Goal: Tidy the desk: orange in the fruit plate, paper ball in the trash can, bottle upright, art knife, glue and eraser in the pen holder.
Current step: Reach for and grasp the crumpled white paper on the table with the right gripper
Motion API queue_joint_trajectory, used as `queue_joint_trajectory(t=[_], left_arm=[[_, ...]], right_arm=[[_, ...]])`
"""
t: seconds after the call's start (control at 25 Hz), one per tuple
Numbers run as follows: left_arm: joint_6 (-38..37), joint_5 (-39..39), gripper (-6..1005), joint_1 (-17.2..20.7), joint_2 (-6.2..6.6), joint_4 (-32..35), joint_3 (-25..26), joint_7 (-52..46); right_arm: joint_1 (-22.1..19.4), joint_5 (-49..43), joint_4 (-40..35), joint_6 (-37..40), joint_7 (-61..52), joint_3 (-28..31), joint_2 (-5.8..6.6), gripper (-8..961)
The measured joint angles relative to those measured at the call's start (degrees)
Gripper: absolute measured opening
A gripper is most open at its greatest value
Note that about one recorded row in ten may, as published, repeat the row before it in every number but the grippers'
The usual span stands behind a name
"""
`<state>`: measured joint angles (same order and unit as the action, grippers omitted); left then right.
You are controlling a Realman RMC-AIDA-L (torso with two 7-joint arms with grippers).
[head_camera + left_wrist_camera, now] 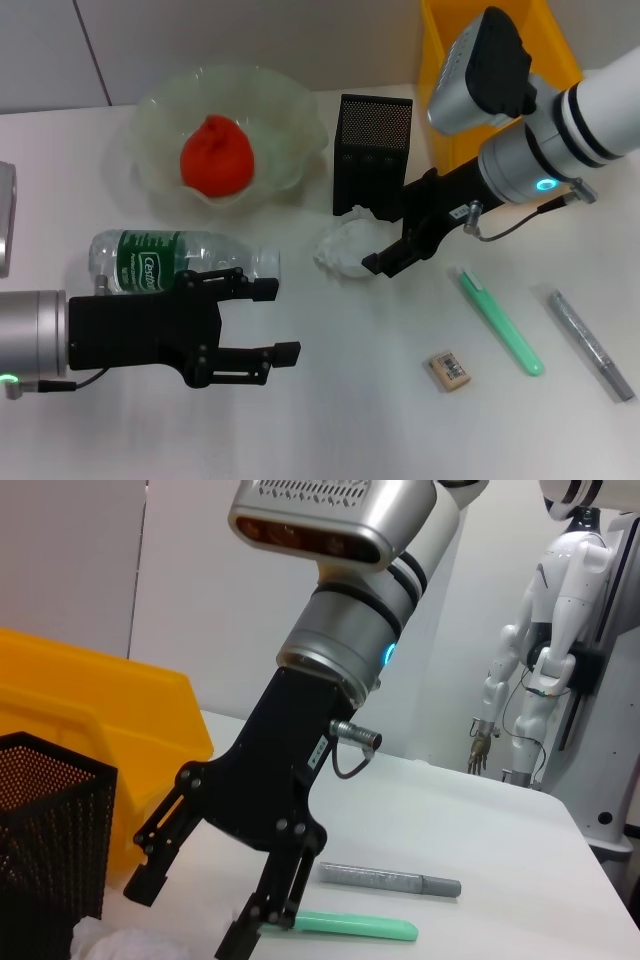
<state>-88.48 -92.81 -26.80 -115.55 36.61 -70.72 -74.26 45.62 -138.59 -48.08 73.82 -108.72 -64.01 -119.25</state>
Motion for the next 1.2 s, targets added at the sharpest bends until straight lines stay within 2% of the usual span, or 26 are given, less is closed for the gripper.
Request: queue_joint_trajectory(t=[0.52,1.2], left_arm=[[0.0,0.0,788,0.0,0.08,0.1,0.6,0.0],[0.1,0.0,779,-0.1,0.15,0.2,0.7,0.3]], right_arm=[[-0.2,3.4,4.6,-5.6,4.2,-1.7,-0.11,817],[-0.2,4.4,6.9,-7.5,5.1,-3.1,-0.10,817]])
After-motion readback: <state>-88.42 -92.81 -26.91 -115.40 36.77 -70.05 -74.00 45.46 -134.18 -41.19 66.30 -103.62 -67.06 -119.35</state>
